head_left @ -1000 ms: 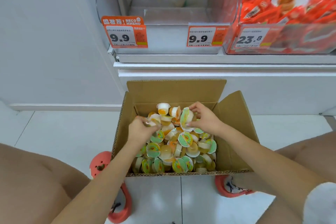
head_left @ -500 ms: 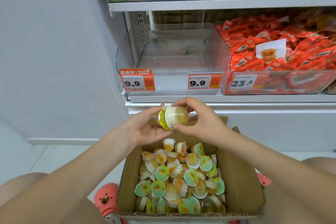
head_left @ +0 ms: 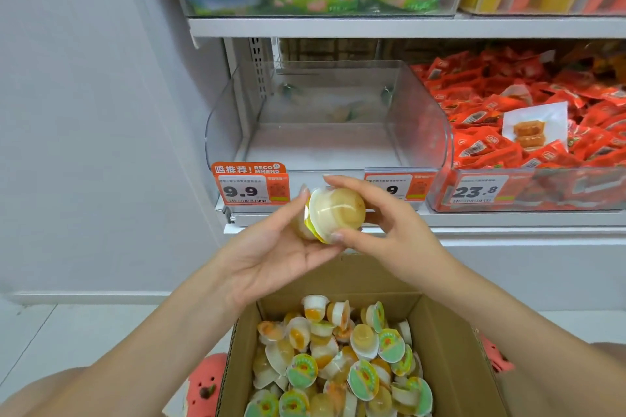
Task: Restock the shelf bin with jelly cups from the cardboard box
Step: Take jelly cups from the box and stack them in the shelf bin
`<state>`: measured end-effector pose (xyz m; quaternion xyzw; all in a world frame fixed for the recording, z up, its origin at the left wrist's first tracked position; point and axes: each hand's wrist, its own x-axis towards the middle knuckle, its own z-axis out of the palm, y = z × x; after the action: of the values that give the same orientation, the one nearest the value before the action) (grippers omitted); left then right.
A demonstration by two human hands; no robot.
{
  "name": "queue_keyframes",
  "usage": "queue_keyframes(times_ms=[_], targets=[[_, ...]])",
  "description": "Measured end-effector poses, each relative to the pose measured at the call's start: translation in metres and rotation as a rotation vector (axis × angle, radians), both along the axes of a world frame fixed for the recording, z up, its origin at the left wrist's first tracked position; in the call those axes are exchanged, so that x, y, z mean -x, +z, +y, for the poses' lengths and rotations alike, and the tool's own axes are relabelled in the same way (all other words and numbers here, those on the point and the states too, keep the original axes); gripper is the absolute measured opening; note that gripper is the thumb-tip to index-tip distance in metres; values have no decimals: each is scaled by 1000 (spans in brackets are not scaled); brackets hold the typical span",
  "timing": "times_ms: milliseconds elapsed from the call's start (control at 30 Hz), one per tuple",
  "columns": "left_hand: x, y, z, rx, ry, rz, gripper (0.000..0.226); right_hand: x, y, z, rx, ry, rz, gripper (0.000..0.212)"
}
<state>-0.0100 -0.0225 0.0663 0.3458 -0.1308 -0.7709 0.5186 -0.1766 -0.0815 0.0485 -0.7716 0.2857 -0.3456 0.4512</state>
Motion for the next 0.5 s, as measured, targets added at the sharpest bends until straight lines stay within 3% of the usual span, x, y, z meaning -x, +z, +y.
queue_keyframes(times_ms=[267, 400, 467, 500], targets=[[9, -1, -5, -28, 105, 39, 47, -9, 8, -6, -17, 58, 65, 65], [10, 4, -4, -22, 82, -5, 52, -13, 12, -6, 17, -19, 12, 57], [3, 16, -4, 10, 27, -219, 51, -16, 22, -10, 28, -91, -25, 57], [-5, 21, -7, 43, 43, -471, 49, -19, 30, -18, 31, -147, -42, 58]])
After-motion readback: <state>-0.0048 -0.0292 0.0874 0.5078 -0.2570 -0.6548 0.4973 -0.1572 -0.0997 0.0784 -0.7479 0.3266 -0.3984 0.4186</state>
